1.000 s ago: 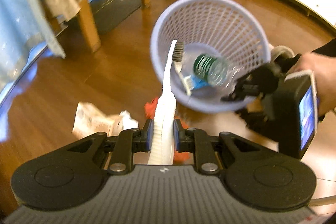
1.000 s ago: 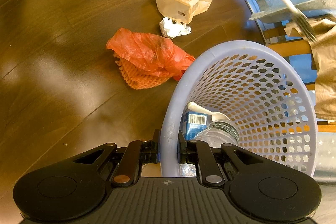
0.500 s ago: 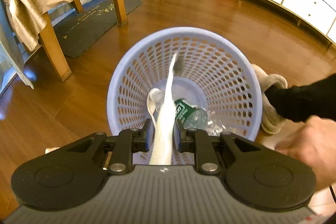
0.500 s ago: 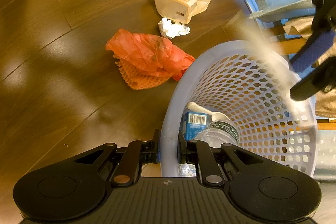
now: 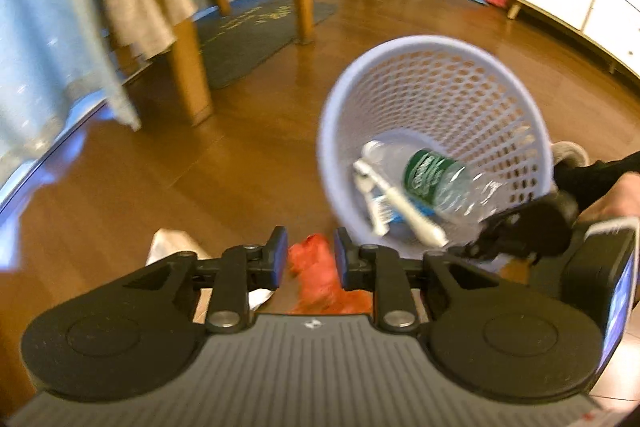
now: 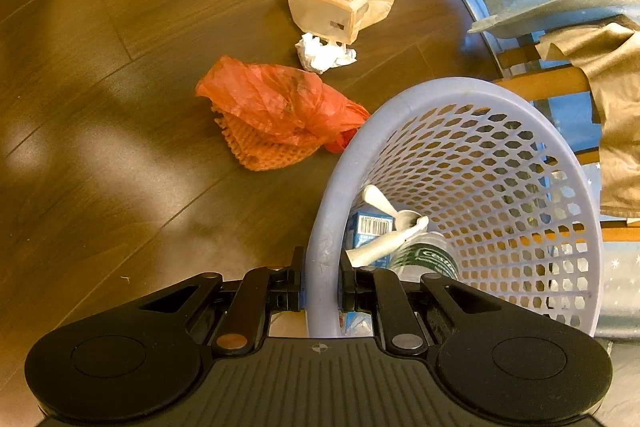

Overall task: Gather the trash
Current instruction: 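Carry the toothbrush over the wastebasket and open the left tool, then move the left tool down to the blue face mask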

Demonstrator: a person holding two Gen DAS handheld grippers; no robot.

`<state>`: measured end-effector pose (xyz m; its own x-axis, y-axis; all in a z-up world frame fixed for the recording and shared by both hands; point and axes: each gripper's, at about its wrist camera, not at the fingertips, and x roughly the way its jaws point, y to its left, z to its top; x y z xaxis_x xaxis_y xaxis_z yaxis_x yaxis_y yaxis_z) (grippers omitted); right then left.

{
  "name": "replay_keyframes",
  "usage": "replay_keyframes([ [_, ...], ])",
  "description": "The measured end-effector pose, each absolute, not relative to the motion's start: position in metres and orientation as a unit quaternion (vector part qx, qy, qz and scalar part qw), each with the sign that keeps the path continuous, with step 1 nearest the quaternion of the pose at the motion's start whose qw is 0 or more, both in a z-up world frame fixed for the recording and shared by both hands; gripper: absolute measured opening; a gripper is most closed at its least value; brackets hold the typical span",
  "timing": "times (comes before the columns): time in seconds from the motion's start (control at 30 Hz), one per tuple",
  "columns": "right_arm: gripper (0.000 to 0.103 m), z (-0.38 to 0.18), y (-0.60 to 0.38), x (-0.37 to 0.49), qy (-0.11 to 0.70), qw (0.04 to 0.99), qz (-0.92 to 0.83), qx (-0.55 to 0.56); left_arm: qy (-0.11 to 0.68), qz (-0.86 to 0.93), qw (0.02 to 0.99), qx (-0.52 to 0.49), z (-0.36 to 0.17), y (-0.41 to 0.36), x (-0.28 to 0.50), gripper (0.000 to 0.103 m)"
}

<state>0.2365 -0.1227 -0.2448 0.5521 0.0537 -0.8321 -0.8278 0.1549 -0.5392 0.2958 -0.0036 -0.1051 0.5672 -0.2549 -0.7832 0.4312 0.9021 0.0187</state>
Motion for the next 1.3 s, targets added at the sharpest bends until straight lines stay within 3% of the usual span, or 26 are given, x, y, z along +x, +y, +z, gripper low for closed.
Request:
replay_keyframes([
  [0.2, 0.01, -0.245, -0.122, 0.234, 0.34, 0.677, 0.328, -0.564, 0.437, -0.173, 0.876, 0.112, -0.121, 0.034, 0.275, 0.034],
  [0.9, 0.01, -0.239, -0.108, 0.224, 0.345, 0.67, 0.332, -0.567, 0.484, -0.166, 0.847, 0.142, -0.181, 0.077, 0.23, 0.046],
  [1.07, 0.01, -0.237, -0.1, 0.226, 0.346, 0.67, 0.332, -0.567, 0.489, -0.156, 0.843, 0.159, -0.194, 0.088, 0.223, 0.053],
  [1.3, 0.01, -0.238, -0.092, 0.225, 0.345, 0.665, 0.331, -0.574, 0.503, -0.132, 0.837, 0.17, -0.214, 0.112, 0.221, 0.054],
])
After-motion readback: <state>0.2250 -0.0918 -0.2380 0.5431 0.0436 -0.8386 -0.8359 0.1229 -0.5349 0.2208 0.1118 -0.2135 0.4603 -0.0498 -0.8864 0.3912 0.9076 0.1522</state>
